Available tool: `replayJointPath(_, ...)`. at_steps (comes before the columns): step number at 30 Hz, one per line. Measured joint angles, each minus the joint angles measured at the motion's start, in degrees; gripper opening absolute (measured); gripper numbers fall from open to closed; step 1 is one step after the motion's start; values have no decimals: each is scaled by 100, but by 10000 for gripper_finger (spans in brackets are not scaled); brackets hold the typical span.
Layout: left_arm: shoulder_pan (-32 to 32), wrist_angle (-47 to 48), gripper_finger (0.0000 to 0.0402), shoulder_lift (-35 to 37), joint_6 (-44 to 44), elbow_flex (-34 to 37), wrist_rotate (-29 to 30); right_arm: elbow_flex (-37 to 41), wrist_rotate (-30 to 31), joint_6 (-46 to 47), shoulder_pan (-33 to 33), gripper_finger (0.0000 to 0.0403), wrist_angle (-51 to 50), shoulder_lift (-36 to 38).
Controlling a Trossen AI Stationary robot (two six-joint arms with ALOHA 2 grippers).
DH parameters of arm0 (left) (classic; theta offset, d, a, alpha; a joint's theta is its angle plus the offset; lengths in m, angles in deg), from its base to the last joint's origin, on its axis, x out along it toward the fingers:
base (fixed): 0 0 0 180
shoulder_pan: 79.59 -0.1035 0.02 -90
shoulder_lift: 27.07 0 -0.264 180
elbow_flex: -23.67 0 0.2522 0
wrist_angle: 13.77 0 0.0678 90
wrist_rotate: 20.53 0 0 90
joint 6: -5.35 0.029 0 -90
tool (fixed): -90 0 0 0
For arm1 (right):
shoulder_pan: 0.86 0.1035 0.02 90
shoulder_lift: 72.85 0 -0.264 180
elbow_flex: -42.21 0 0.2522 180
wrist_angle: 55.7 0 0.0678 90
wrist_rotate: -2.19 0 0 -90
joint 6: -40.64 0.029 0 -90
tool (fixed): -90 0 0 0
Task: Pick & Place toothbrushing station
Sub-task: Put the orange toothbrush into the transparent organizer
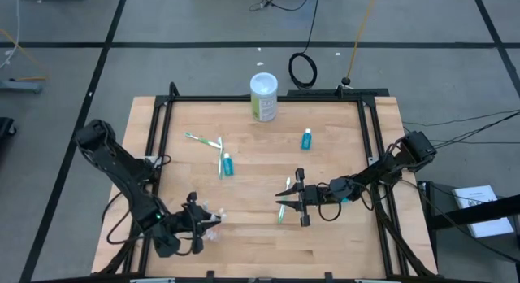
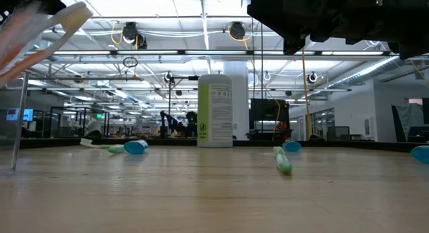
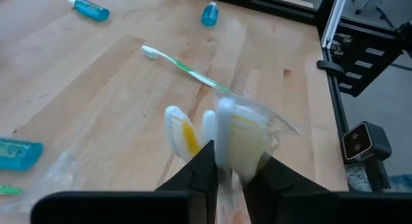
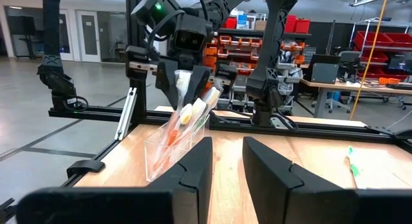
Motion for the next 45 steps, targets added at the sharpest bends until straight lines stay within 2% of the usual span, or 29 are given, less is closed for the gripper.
replayJointPath(3, 2, -12, 63, -87, -2, 0, -4, 0, 2, 0, 0, 76, 0, 0)
replayJointPath(15, 0, -75, 21, -251, -87, 0, -71, 0, 2, 0, -8, 75, -66, 0)
replayJointPath(24, 0, -246, 56, -251, -6, 0, -208, 0, 2, 0, -9, 75, -66, 0)
replayJointPath(30, 0, -566, 62, -251, 185, 2, -317, 0, 2, 0, -9, 75, -64, 0)
replayJointPath(38, 0, -1378, 63, -249, 1156, 2, -259, 0, 0, 0, -9, 75, -76, 0)
replayJointPath(42, 0, -1314, 68, -249, 1096, 2, -258, 0, 0, 0, -9, 75, -76, 0)
replayJointPath(45, -1, -1077, 90, -249, 774, 2, -231, 0, 0, 0, -9, 75, -76, 0)
